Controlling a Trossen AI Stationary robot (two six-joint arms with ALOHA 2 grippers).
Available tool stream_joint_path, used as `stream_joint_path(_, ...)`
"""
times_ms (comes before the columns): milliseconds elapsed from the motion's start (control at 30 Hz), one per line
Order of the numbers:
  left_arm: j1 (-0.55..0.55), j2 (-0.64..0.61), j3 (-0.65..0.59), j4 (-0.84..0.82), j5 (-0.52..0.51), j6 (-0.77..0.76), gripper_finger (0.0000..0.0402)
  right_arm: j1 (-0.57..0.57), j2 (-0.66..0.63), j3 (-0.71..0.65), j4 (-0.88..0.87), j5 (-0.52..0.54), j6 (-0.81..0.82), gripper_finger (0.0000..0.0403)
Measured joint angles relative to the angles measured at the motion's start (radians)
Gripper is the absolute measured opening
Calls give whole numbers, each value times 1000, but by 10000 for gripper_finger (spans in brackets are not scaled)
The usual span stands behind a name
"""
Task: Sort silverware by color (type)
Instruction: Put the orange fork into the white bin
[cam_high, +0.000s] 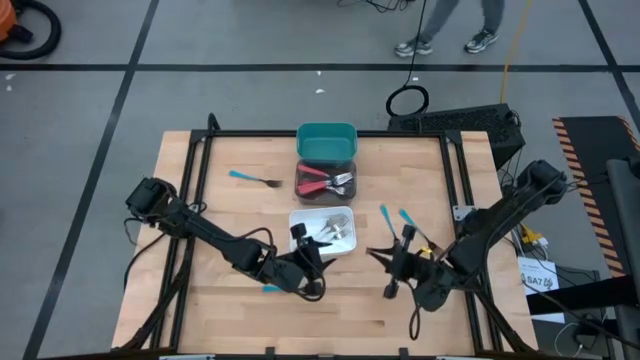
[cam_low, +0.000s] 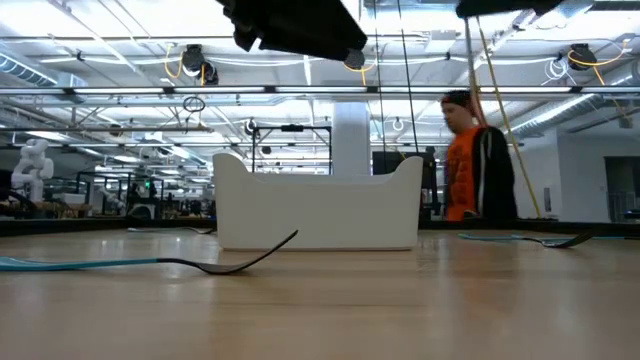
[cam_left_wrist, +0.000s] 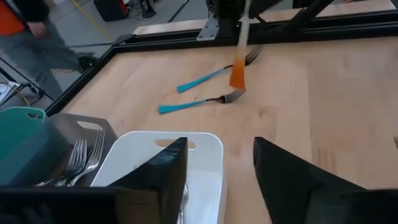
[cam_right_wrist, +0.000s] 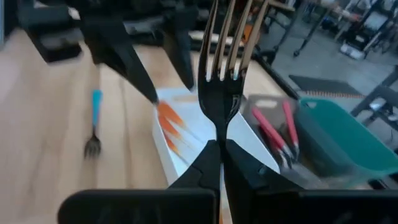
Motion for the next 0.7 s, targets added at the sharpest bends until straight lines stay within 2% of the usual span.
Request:
stream_joint_path(133, -2, 0, 0, 15, 0, 6, 208, 1, 29, 0, 119, 44, -104, 0)
stream_joint_path(300, -15, 0, 0, 41, 0, 24, 214, 1, 42, 0, 224, 47, -205, 0)
stream_joint_path(567, -26, 0, 0, 155, 0, 82, 214, 0, 46, 0, 299, 43, -252, 0)
stream_joint_path(700, -30, 0, 0, 175, 3, 103, 214, 0, 46, 0, 346, -30, -291, 0)
